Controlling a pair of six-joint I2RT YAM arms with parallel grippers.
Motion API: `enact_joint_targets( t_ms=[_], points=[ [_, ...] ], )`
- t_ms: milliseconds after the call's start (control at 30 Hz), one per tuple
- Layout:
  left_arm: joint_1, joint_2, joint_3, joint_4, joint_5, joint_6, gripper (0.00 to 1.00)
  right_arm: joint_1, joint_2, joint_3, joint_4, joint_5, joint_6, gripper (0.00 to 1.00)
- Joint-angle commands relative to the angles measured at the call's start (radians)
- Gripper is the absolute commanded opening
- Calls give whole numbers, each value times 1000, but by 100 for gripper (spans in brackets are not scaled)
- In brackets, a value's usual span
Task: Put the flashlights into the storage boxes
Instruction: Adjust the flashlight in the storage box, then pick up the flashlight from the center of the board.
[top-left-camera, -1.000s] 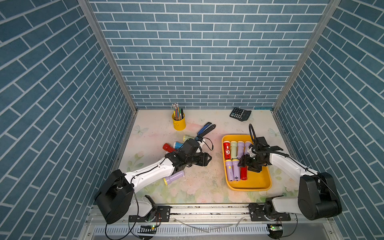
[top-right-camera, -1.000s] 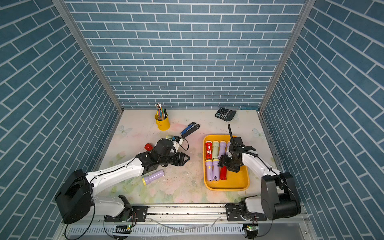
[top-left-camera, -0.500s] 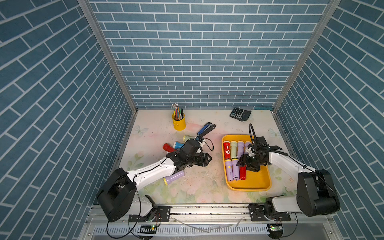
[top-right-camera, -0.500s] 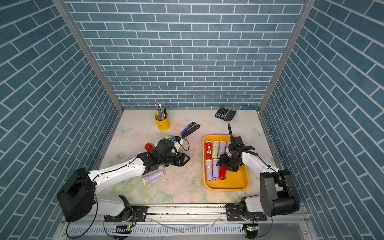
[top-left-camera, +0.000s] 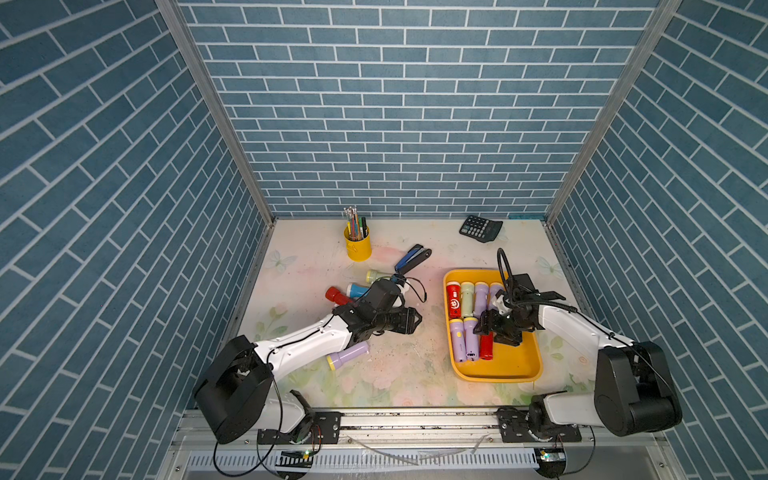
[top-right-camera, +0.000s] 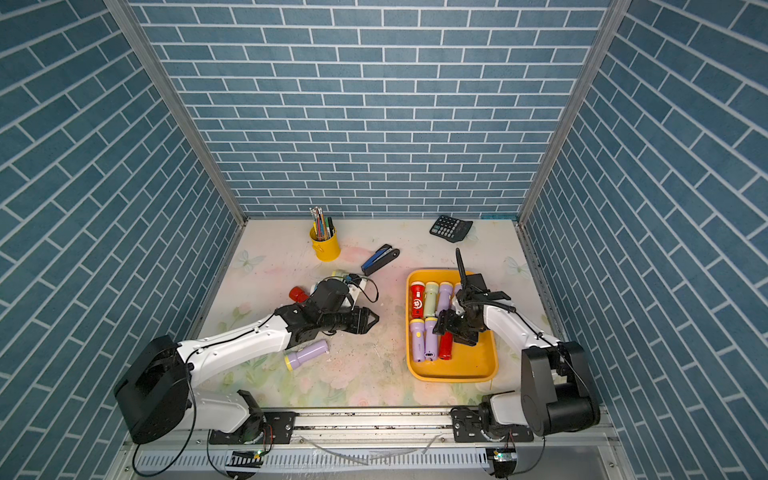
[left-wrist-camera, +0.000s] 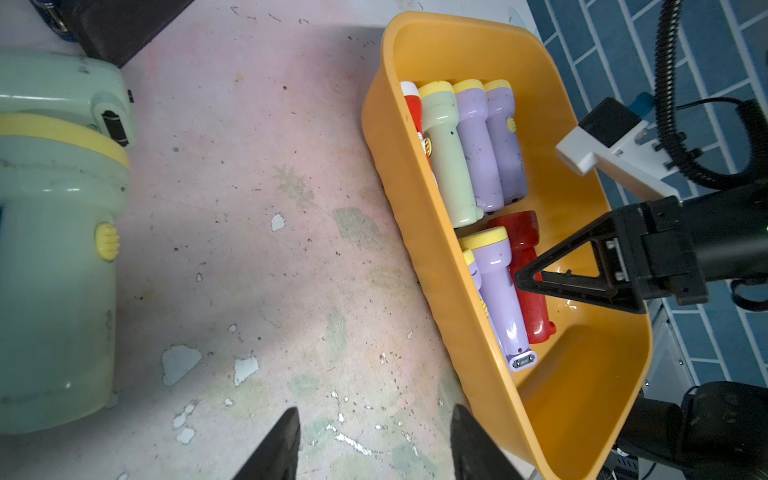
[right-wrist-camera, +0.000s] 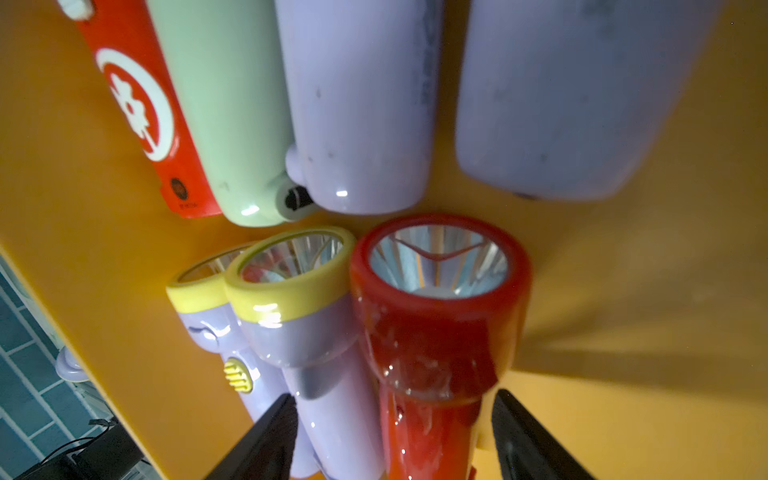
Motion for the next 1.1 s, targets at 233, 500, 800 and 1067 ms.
enact_joint_targets(
  t_ms=[233,500,800,1067],
  points=[
    [-2,-67,-8,-96,-41,0,59,42,-65,92,-100,89,-27,74],
    [37,-135,-32,-175,-46,-4,60,194,-88,190,-107,198,-101,73],
    [160,-267,-89,-310,-20,11,61,419,-14,298,17,218,-256,69],
    [390,-424,-155,-440,47,54,62,649,181,470,44,209,-612,65]
  ],
)
